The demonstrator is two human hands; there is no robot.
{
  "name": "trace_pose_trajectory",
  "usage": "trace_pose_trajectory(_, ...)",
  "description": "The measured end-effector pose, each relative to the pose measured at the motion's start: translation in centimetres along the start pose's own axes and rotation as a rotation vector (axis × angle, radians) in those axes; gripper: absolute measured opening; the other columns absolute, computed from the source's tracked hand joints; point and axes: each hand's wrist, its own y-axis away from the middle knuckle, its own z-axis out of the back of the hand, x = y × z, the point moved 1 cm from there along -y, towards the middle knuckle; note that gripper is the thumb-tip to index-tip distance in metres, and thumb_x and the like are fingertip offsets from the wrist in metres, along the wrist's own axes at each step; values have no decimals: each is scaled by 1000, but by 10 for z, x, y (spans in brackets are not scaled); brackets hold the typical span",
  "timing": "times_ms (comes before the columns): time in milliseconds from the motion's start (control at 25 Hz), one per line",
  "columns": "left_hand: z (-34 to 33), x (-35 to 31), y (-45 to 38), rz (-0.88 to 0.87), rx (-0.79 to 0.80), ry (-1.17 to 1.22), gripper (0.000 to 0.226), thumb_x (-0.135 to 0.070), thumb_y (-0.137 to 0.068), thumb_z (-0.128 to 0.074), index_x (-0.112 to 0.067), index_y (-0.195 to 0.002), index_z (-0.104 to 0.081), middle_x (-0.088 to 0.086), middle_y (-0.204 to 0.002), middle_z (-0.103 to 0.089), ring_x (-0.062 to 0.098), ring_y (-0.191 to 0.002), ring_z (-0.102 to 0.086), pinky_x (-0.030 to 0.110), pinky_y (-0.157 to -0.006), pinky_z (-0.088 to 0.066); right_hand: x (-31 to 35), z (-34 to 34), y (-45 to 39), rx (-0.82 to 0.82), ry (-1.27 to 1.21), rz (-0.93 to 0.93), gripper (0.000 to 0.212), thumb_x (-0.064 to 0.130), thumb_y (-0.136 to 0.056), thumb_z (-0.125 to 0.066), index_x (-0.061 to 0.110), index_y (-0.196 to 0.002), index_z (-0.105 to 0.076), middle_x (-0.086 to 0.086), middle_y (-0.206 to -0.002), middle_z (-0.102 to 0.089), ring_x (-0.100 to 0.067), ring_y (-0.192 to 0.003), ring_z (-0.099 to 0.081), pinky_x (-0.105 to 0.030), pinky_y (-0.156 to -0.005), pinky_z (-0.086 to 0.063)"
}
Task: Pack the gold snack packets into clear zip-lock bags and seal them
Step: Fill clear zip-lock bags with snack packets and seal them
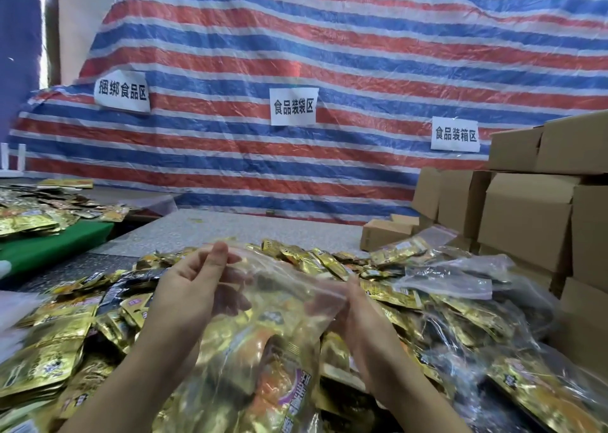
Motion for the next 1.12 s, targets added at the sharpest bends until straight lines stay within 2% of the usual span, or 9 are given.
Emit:
trace_pose_trajectory(160, 10, 0, -5, 43, 18, -15, 36, -37, -83, -60, -2, -89, -64, 16, -69, -71, 20, -38, -55, 58, -75, -50, 5, -1, -24, -6, 752, -35, 17, 43, -91, -66, 26, -90, -67, 5, -83, -68, -1, -64, -57, -16, -53, -45)
trace_pose_trajectory(280, 8, 0, -4, 8, 45, -64, 39, -41, -79, -61, -3, -86, -67, 16, -68, -71, 20, -38, -55, 33, -51, -47, 9, -24, -50, 218, 905, -162, 31, 38, -96, -60, 16, -118, -65, -4, -122, -66, -13, -98, -61, -33, -91, -54)
trace_pose_trajectory(360, 9, 0, -3, -34, 35, -120, 34, -45, -77, -63, -12, -74, -70, 14, -67, -70, 20, -39, -55, 25, -41, -42, 17, -36, -61, 260, 643, -277, 25, 18, -102, -51, 12, -125, -59, -6, -132, -59, -12, -99, -52, -27, -95, -47)
trace_pose_trajectory(480, 11, -1, -3, -65, 15, -165, 37, -46, -81, -62, -11, -67, -69, 7, -61, -67, 14, -35, -50, 29, -47, -47, 23, -35, -61, 260, 572, -332, 12, 18, -98, -58, 9, -105, -63, -5, -101, -61, -9, -77, -54, -20, -68, -48)
trace_pose_trajectory(600, 11, -2, -3, -94, -20, -166, 45, -40, -87, -60, 0, -68, -62, 1, -45, -56, 8, -30, -41, 16, -39, -39, 28, -22, -50, 138, 547, -300, 45, 33, -79, -82, 1, -104, -64, -3, -79, -70, -12, -60, -67, -21, -50, -50)
trace_pose_trajectory(720, 11, -1, -2, -82, -19, -155, 45, -39, -89, -61, 1, -68, -61, 1, -44, -55, 9, -30, -40, 21, -41, -41, 21, -8, -41, -106, 247, -315, 52, 26, -75, -87, 11, -113, -55, -10, -93, -71, -19, -73, -74, -27, -55, -57)
trace_pose_trajectory(840, 10, 0, 0, -47, 18, -168, 43, -40, -88, -61, -4, -66, -66, 0, -44, -56, 10, -31, -41, 31, -54, -49, 17, 6, -38, -229, -185, -339, 41, 14, -81, -78, -4, -114, -61, -17, -92, -76, -27, -80, -76, -40, -77, -62)
trace_pose_trajectory(960, 7, -1, 2, -11, 58, -171, 29, -37, -87, -61, -17, -72, -77, 5, -66, -72, 10, -35, -44, 40, -70, -54, 31, 27, -31, -384, -612, -213, 34, 11, -89, -66, 2, -120, -56, -23, -113, -69, -34, -106, -66, -43, -87, -55)
trace_pose_trajectory(1120, 6, -1, 2, -26, 150, -284, 22, -22, -88, -68, -18, -69, -78, 8, -69, -72, 8, -42, -49, 17, -53, -42, 67, 38, -6, -432, -808, -24, 27, 20, -89, -64, 11, -113, -57, -21, -112, -68, -31, -112, -64, -41, -87, -55)
